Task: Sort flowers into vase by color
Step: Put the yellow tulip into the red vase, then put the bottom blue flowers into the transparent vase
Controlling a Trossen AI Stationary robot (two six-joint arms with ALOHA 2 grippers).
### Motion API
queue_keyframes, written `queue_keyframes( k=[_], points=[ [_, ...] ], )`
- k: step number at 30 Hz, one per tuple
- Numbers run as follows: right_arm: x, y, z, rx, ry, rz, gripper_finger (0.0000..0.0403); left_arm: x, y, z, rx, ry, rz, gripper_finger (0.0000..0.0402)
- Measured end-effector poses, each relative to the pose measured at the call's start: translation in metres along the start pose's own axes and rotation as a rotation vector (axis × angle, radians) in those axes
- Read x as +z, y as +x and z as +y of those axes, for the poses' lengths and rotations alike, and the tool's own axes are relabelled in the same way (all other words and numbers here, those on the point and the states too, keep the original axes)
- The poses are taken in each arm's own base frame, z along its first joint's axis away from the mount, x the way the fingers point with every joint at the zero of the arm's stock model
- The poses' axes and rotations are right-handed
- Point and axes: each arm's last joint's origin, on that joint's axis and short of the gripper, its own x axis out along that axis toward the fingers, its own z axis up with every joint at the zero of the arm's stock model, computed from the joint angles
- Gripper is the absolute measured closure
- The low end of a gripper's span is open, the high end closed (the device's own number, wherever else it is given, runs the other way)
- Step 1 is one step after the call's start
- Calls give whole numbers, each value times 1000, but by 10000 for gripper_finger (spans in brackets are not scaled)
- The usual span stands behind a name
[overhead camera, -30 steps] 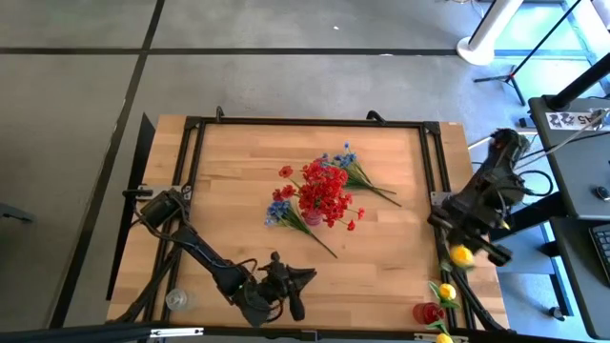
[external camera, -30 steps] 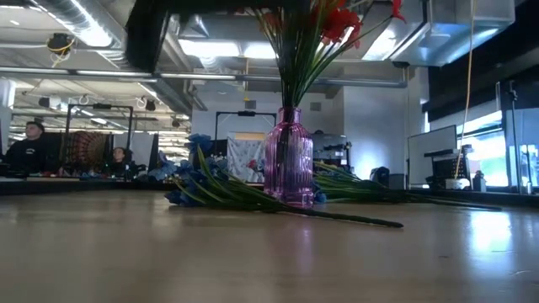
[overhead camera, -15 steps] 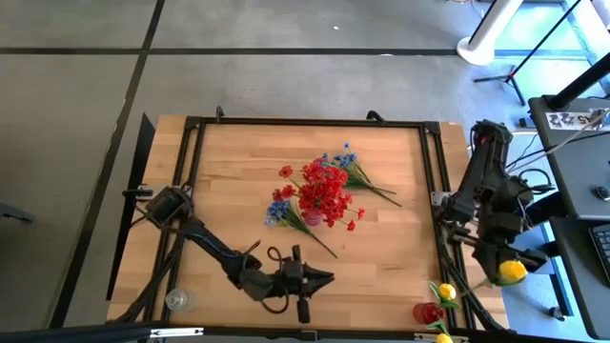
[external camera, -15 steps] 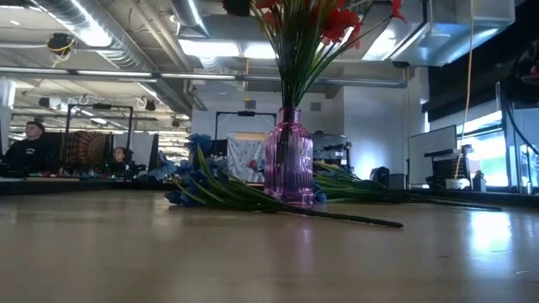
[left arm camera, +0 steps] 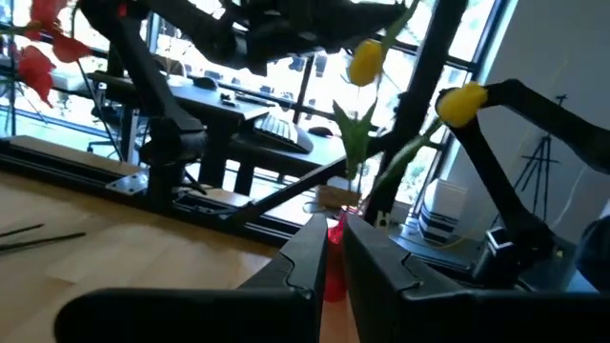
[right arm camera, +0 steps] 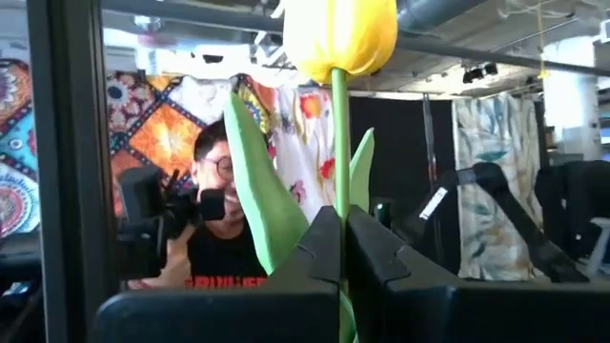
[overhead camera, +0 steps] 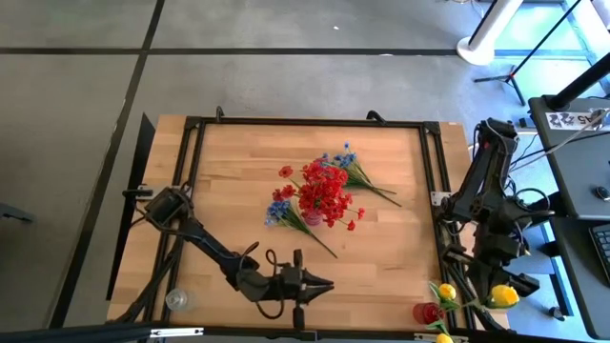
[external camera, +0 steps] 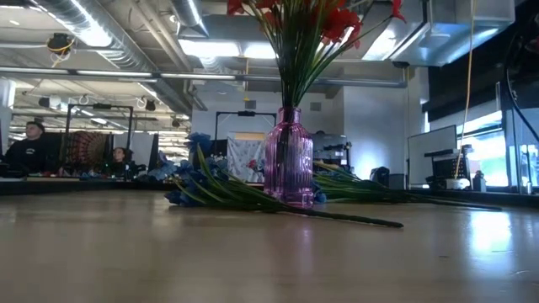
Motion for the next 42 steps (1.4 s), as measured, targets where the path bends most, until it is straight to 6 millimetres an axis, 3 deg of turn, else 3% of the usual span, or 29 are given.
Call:
queue_keyframes(
  k=[11,24,36,42],
  points=[
    [-13,5,1,5,26,85,391,-5,-19,-21,-53,-5,18,367],
    [-27,3,0,-1,52,230,374,-6,-18,-19,-48,5,27,367],
    [-35,1,0,-4,91,333,232,-10,-13,-12,-29,-2,65,367],
    [-13,9,2,-26,122,500,181,-15,-13,-11,-18,8,108,367]
  ],
)
